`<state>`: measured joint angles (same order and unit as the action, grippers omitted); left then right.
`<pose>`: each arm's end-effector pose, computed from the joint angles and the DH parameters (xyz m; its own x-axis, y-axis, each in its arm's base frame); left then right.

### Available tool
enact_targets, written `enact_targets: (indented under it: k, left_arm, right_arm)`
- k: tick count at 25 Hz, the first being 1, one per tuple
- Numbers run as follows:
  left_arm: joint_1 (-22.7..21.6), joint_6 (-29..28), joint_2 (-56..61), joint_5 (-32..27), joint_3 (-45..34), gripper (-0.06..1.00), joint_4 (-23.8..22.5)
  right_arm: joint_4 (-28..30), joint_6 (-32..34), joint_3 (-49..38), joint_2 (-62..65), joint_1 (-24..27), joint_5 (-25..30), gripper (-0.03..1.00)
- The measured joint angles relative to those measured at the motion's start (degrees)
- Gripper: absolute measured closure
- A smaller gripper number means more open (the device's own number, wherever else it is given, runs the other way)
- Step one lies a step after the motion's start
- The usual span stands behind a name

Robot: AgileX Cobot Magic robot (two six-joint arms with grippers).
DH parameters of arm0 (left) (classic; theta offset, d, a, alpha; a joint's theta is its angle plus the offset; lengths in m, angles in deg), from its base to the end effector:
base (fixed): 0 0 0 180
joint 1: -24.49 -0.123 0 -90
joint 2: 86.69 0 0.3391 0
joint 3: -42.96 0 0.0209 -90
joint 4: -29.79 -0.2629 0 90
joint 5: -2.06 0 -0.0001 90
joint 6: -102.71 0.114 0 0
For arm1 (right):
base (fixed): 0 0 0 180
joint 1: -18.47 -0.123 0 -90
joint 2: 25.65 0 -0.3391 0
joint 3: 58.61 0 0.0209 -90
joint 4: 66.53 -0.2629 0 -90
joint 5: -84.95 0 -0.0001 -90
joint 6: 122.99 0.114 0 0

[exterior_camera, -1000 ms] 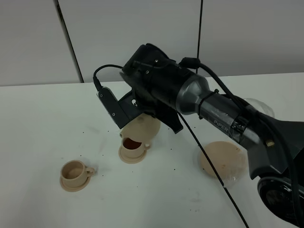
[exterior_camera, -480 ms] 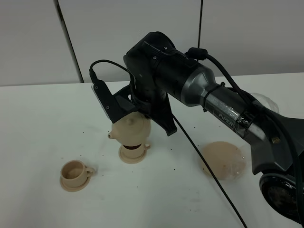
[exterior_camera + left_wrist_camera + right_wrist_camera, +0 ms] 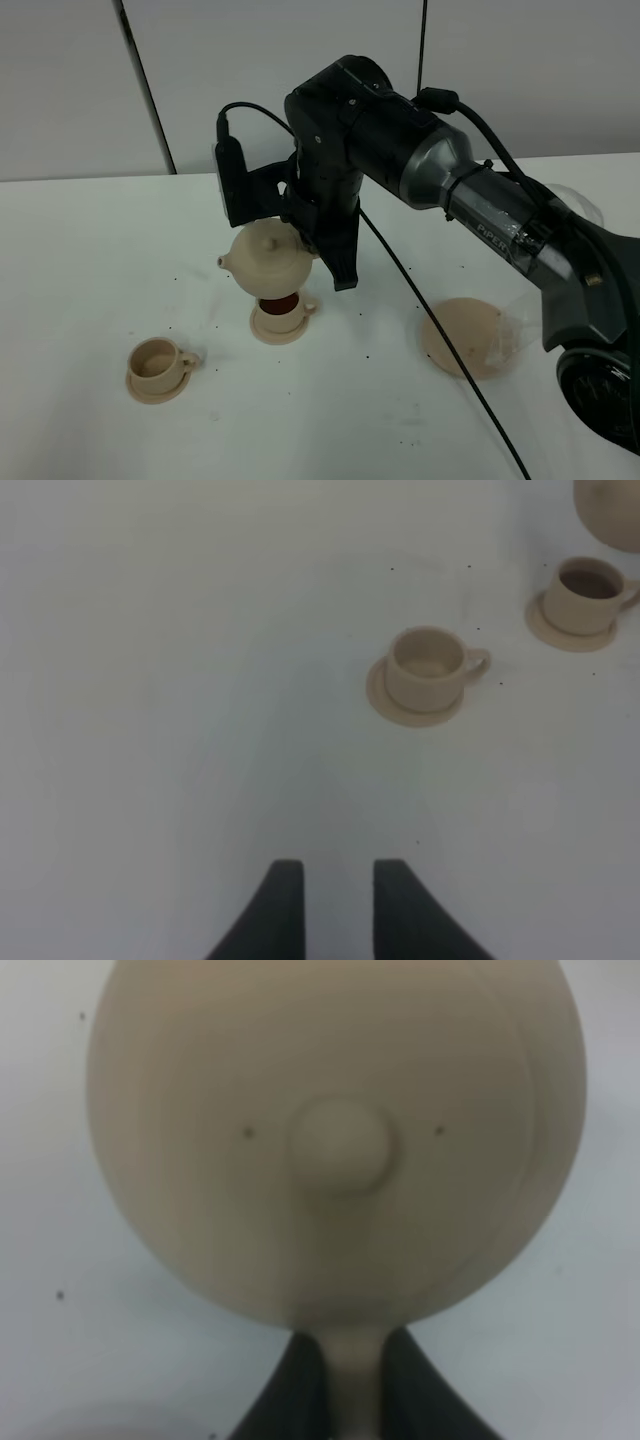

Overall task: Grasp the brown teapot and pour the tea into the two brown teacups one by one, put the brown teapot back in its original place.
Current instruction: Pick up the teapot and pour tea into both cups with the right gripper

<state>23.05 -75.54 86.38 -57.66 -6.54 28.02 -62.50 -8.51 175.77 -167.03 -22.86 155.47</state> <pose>-0.0269 0.0024 0.2764 -0.4422 0.0350 -0.8962 -0.0287 0.9982 0.0531 0.4329 0.3707 0.2642 0.3159 -0.9441 -0.0942 -0.8893 -0.2600 -0.3763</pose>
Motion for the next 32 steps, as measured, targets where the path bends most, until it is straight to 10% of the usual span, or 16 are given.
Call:
enact_targets:
  k: [32]
  left_arm:
    - [0.0, 0.0, 0.0, 0.0, 0.0, 0.7, 0.0]
  right_arm:
    - [-3.15, 14.14, -7.1, 0.85, 0.66, 0.04, 0.87]
